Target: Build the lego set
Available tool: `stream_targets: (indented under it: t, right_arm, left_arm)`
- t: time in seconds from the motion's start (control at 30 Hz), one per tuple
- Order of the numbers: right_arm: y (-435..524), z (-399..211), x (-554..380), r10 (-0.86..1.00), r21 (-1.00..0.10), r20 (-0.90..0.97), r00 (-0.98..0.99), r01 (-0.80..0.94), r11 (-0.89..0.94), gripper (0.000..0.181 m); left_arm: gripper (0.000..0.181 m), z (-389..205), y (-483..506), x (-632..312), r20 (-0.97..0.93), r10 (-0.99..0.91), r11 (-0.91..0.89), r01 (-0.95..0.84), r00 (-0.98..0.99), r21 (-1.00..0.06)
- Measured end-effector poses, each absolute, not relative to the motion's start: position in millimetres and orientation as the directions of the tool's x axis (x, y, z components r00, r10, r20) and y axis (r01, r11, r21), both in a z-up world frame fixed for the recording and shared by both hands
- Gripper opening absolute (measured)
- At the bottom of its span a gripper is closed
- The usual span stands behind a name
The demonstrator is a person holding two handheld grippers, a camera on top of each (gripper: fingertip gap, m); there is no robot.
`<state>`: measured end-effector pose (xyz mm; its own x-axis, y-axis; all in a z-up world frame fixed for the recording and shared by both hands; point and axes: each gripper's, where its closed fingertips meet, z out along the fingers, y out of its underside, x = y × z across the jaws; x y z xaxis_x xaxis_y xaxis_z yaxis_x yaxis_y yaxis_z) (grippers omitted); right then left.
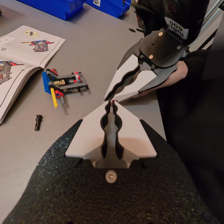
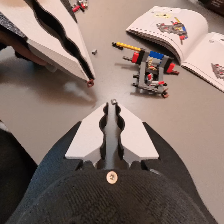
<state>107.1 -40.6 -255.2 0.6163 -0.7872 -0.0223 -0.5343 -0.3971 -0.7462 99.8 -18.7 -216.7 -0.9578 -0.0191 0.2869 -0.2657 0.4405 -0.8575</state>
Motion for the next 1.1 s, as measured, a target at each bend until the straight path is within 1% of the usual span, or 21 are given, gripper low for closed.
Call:
stream_targets:
  t: [0.03, 0.07, 0.17, 0.33, 0.47, 0.57, 0.7, 0.77, 0.83, 0.87, 0.93, 1.0, 1.1]
  right_arm:
    - [-36.1, -255.4, 105.8, -0.774, -0.748, -0.031, 0.633, -0.528, -0.402, 0.004]
    - [-34.5, -255.5, 107.1, -0.763, -0.75, -0.01, 0.646, -0.51, -0.422, 0.002]
    - [-28.8, -255.4, 109.9, -0.692, -0.749, 0.046, 0.721, -0.433, -0.501, 0.004]
    - [-16.6, -255.6, 110.3, -0.509, -0.751, 0.036, 0.86, -0.312, -0.582, 0.0]
    - [-15.8, -254.1, 112.1, -0.373, -0.737, 0.167, 0.913, -0.136, -0.662, 0.009]
    - [-13.0, -253.8, 109.5, -0.319, -0.732, 0.129, 0.939, -0.126, -0.67, 0.017]
    - [-17.4, -251.9, 113.7, -0.254, -0.701, 0.197, 0.947, -0.045, -0.712, 0.022]
    - [-13.6, -242.6, 109.7, -0.223, -0.728, 0.199, 0.954, -0.009, -0.686, 0.026]
    - [-8.4, -218.5, 113.4, -0.251, -0.808, 0.266, 0.931, 0.073, -0.585, 0.02]
    - [-8.3, -207.7, 114.3, -0.272, -0.841, 0.273, 0.923, 0.092, -0.533, 0.02]
    - [-11.9, -197.7, 111.8, -0.291, -0.884, 0.205, 0.935, 0.05, -0.465, 0.017]
    - [-14.4, -192.8, 106.8, -0.288, -0.913, 0.118, 0.95, -0.01, -0.407, 0.02]
    - [-18.9, -184.5, 110.7, -0.348, -0.94, 0.119, 0.93, -0.008, -0.342, 0.022]
  left_arm:
    - [0.001, -215.2, -18.2, 99.9, 0.285, -0.019, 0.432, -0.265, -0.958, -0.862]
    - [0.001, -214.2, -17.5, 99.8, 0.285, -0.018, 0.427, -0.265, -0.958, -0.865]
    - [0.001, -213.7, -13.7, 99.7, 0.288, -0.023, 0.424, -0.27, -0.957, -0.865]
    - [0.001, -213.5, -4.0, 106.8, 0.299, -0.066, 0.427, -0.298, -0.952, -0.854]
    - [0.001, -210.7, -1.8, 108.3, 0.298, -0.07, 0.417, -0.299, -0.952, -0.858]
    - [0.001, -209.3, -0.8, 108.6, 0.291, -0.072, 0.418, -0.294, -0.954, -0.86]
    - [0.001, -202.7, -1.6, 100.9, 0.332, -0.024, 0.392, -0.314, -0.943, -0.864]
    - [0.001, -201.2, -4.4, 100.9, 0.364, -0.029, 0.373, -0.347, -0.931, -0.86]
    - [0.001, -198.6, -10.3, 100.0, 0.389, -0.028, 0.348, -0.374, -0.921, -0.86]
    - [0.001, -196.9, -13.6, 98.4, 0.393, -0.02, 0.336, -0.376, -0.919, -0.863]
    - [0.001, -190.7, -18.9, 98.6, 0.398, -0.017, 0.296, -0.385, -0.917, -0.874]
    - [0.001, -186.6, -21.7, 104.2, 0.403, -0.05, 0.258, -0.402, -0.914, -0.879]
    - [0.001, -185.9, -23.0, 110.9, 0.405, -0.101, 0.234, -0.417, -0.909, -0.878]
